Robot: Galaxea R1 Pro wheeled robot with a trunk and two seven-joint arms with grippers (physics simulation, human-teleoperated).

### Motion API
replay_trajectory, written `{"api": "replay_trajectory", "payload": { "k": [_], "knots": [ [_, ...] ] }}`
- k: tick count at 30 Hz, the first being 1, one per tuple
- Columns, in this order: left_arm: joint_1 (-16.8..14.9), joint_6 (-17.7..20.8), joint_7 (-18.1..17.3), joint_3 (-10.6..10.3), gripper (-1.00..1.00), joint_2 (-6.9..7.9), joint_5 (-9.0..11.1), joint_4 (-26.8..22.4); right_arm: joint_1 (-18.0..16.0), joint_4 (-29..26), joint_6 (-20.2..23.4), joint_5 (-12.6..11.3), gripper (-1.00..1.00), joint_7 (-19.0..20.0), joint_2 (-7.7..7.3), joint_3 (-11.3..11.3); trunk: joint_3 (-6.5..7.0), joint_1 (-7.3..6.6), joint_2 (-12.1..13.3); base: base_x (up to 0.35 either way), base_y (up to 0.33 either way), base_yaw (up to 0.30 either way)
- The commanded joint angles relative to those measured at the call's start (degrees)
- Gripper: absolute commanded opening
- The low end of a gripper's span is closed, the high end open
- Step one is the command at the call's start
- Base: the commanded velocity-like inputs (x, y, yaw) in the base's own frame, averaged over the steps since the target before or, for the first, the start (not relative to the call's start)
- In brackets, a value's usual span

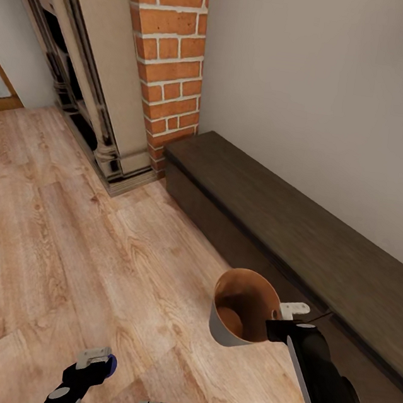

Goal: Put the three can of soda from the living room inside the tash can in the kitchen.

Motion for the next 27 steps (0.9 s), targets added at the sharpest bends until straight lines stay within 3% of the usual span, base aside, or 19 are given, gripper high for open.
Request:
{"api": "replay_trajectory", "payload": {
  "k": [1,10,27],
  "knots": [
    [0.0,0.0,0.0,0.0,1.0,0.0,0.0,0.0,0.0,0.0,-0.1,-0.3,-1.0,0.4,0.02,0.0,0.0,0.0,0.0,0.002,-0.002,0.0],
    [0.0,0.0,0.0,0.0,1.0,0.0,0.0,0.0,0.0,-3.1,0.1,-0.7,-1.0,0.5,0.53,0.1,0.0,0.0,0.0,0.0,0.0,0.0],
    [0.0,0.0,0.0,0.0,1.0,0.0,0.0,0.0,0.0,-3.4,0.1,-0.7,-1.0,0.5,0.97,0.2,0.0,0.0,0.0,0.0,0.0,0.0]
  ]
}}
